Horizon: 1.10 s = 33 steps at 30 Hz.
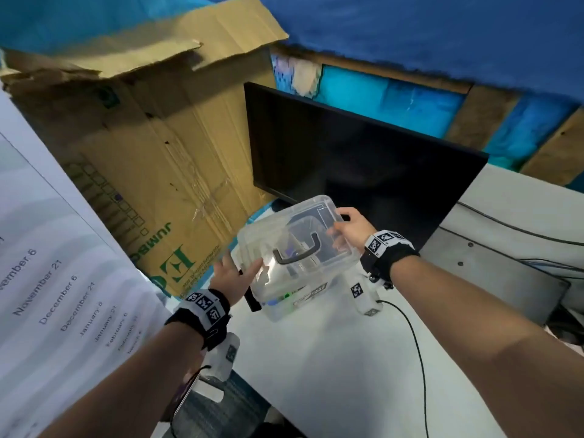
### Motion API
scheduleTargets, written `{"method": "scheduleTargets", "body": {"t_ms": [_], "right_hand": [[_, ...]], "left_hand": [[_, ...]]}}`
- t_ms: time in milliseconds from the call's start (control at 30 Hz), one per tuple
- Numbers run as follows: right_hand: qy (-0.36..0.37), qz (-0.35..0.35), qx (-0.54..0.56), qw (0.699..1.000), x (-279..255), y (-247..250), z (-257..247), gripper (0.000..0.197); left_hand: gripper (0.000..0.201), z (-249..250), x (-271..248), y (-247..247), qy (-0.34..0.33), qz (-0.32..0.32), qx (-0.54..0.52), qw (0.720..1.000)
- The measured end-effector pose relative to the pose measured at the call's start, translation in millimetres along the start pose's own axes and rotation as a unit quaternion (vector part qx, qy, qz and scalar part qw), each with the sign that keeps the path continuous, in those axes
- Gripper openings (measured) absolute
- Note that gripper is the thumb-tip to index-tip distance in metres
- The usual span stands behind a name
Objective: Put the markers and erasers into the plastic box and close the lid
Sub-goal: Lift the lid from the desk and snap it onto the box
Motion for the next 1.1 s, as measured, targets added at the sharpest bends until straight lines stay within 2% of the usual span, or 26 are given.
{"method": "scheduleTargets", "body": {"t_ms": [67,133,333,467,700,767,833,933,1000,1067,1100], "right_hand": [[-0.011,0.008,-0.002,1.000,9,0,7,0.036],[-0.018,0.011,-0.027,0.999,18,-2,11,0.034],[-0.072,0.018,-0.222,0.972,47,-14,34,0.033],[-0.073,0.009,-0.236,0.969,44,-22,41,0.031],[-0.103,0.042,-0.288,0.951,10,-16,63,0.023],[-0.114,0.045,-0.276,0.953,-2,-9,73,0.019],[-0.131,0.046,-0.271,0.952,-14,-3,82,0.018],[-0.134,0.067,-0.270,0.951,-30,5,94,0.026],[-0.127,0.086,-0.238,0.959,-39,9,105,0.035],[-0.124,0.095,-0.181,0.971,-48,11,116,0.046],[-0.128,0.091,-0.141,0.978,-52,12,123,0.054]], "left_hand": [[0.106,-12,11,-13,0.048,-0.074,-0.085,0.993],[0.104,-15,16,-22,0.058,-0.118,-0.142,0.981],[0.091,-21,37,-19,0.027,-0.126,-0.188,0.974],[0.076,-20,43,-10,0.009,-0.169,-0.185,0.968],[0.075,-1,56,-2,-0.016,-0.193,-0.125,0.973],[0.080,9,56,-6,-0.037,-0.183,-0.064,0.980],[0.099,14,57,-9,-0.040,-0.162,-0.022,0.986],[0.117,18,57,-12,-0.039,-0.117,-0.010,0.992],[0.102,23,54,-17,-0.033,-0.107,0.006,0.994],[0.067,31,51,-28,-0.052,-0.133,0.026,0.989],[0.057,35,51,-33,-0.066,-0.141,0.029,0.987]]}}
Point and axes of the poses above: each hand's wrist, its own x-axis towards the middle knuckle, its own y-axis out of the back of the hand, z = x × y, the point moved 6 cm from there along x, towards the middle knuckle, and after that the axes turned 14 degrees about -z, right-handed, at the moved point
